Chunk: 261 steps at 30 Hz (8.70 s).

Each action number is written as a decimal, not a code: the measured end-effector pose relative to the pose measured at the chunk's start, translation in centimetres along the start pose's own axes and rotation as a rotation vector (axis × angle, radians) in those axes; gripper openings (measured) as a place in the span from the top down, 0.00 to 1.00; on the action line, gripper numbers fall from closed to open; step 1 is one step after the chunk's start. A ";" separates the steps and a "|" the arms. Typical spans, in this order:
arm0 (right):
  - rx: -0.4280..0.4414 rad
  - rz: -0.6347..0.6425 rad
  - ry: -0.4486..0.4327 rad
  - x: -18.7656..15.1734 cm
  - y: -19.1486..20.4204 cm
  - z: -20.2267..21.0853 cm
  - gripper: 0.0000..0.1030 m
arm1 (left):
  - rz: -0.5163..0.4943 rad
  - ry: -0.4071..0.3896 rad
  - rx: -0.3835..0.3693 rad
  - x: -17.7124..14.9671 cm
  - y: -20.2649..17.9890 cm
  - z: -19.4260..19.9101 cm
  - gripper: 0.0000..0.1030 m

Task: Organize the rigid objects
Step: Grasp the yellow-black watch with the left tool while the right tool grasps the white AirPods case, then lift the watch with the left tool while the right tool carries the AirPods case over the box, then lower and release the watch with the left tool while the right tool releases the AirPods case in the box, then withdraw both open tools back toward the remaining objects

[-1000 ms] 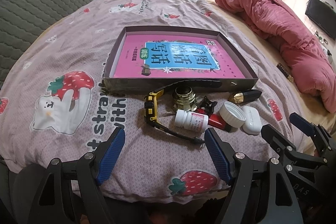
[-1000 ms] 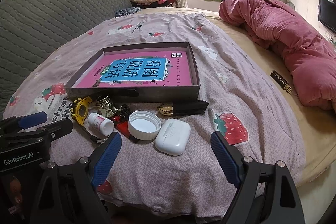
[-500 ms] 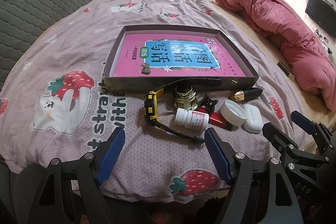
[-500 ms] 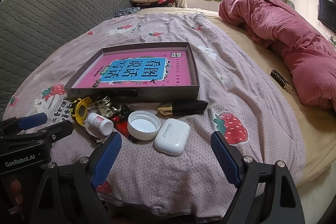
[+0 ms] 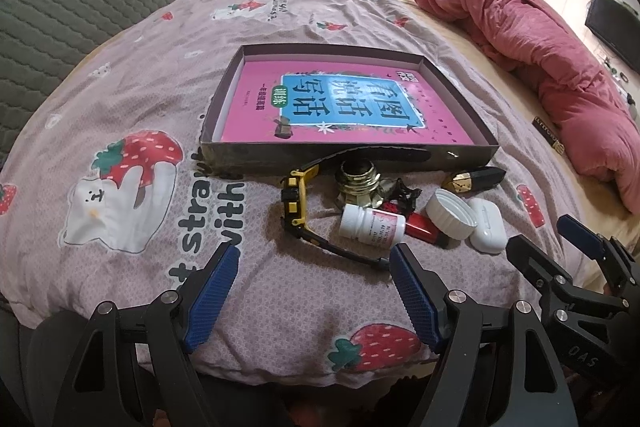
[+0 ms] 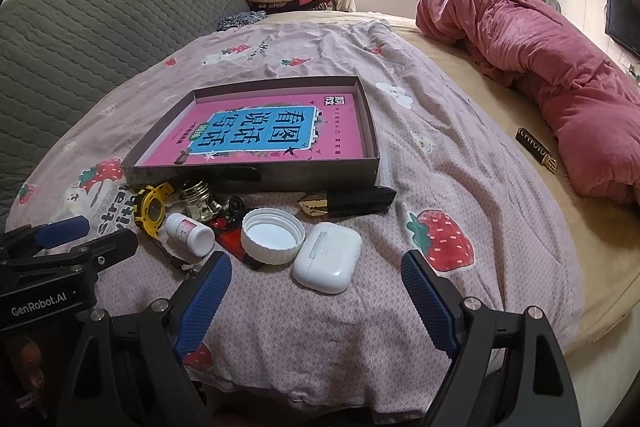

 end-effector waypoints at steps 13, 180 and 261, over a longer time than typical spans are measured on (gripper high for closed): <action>-0.016 -0.046 0.039 -0.6 -1.1 -1.3 0.16 | 0.058 0.017 0.050 0.1 2.4 -2.1 0.23; -0.039 -0.191 0.013 5.1 -2.5 -12.0 0.65 | 0.049 -0.060 0.176 8.8 5.9 -15.4 0.81; 0.121 0.005 -0.008 1.6 0.4 -2.5 0.45 | -0.069 -0.048 -0.071 2.7 0.1 -2.6 0.29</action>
Point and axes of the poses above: each gripper's, at about its wrist camera, not at the fingertips, and z roughly against the way its jaws point, y to its left, x to its top, the point moved 1 cm from there along -z, roughly the way its jaws point, and after that the axes turned 14 degrees about -y, right-handed, at the moved point
